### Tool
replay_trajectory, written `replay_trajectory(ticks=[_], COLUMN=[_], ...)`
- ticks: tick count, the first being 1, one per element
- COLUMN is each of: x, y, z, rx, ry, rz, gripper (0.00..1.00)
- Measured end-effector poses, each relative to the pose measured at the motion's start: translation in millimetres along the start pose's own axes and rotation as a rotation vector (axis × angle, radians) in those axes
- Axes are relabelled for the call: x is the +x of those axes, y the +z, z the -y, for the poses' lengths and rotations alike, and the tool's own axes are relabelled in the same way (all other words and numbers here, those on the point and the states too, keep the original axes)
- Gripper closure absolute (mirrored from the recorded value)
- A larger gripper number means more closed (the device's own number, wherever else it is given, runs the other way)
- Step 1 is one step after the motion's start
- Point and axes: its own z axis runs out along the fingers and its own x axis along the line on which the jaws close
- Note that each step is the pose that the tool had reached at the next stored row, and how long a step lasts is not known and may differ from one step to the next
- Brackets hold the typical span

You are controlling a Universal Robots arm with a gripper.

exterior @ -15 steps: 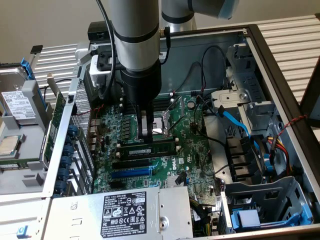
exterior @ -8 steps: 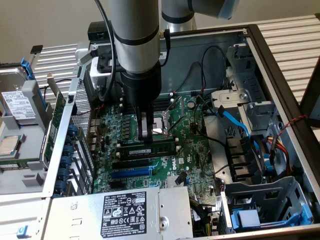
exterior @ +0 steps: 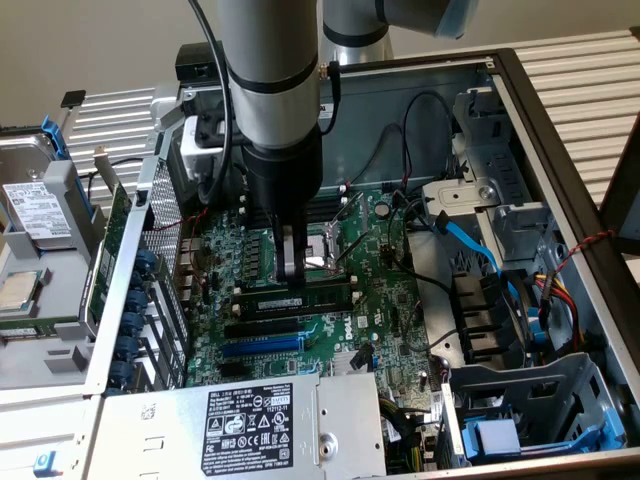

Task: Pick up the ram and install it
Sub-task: 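Press down the ram until it locks into place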

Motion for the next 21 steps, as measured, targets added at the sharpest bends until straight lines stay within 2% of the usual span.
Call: replay_trajectory(ticks=[8,21], x=[0.1,0.1], y=[2.2,3.3], z=[-0.1,-0.2], rx=[-0.0004,-0.0002], ry=[-0.001,-0.002], rz=[-0.0035,-0.0032], gripper=[0.89,0.89])
